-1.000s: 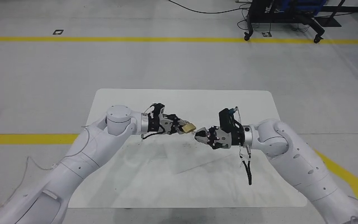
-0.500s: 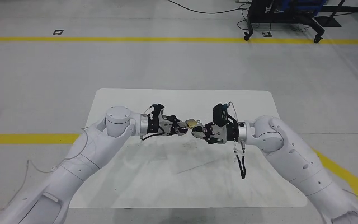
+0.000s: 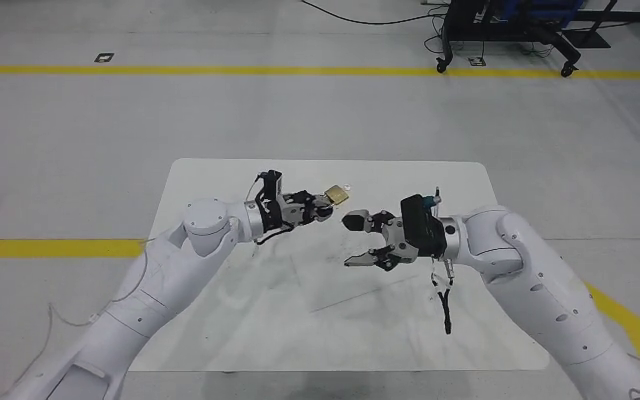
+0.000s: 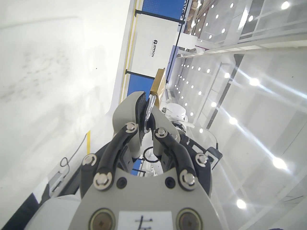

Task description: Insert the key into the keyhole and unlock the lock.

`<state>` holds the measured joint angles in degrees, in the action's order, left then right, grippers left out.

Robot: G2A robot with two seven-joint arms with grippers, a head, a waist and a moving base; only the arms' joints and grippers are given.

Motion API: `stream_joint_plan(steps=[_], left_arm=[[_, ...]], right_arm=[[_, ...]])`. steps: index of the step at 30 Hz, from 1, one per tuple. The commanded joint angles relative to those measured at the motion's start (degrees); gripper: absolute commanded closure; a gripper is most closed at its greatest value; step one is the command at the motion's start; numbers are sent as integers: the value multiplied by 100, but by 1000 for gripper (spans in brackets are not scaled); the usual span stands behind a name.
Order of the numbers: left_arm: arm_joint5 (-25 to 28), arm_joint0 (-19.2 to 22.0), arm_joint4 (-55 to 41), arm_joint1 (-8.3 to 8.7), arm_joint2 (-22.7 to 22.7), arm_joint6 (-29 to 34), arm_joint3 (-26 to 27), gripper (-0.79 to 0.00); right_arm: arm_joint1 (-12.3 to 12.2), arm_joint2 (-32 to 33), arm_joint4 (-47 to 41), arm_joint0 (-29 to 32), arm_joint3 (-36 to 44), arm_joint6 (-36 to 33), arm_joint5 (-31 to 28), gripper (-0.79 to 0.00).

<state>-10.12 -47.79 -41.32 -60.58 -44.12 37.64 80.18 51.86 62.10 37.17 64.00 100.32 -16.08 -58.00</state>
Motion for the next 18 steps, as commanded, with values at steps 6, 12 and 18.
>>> stream_joint_plan(steps=[6, 12, 18], left_arm=[[264, -399, 1766, 51, 196, -568, 670, 0], [271, -497, 1584, 38, 67, -199, 799, 0], [298, -530, 1543, 9, -35, -33, 745, 0]], right_arm=[[-19, 108, 509, -21, -116, -364, 531, -785], [-10, -12, 850, -182, -379, -824, 583, -785], [100, -449, 793, -529, -754, -1097, 656, -785]])
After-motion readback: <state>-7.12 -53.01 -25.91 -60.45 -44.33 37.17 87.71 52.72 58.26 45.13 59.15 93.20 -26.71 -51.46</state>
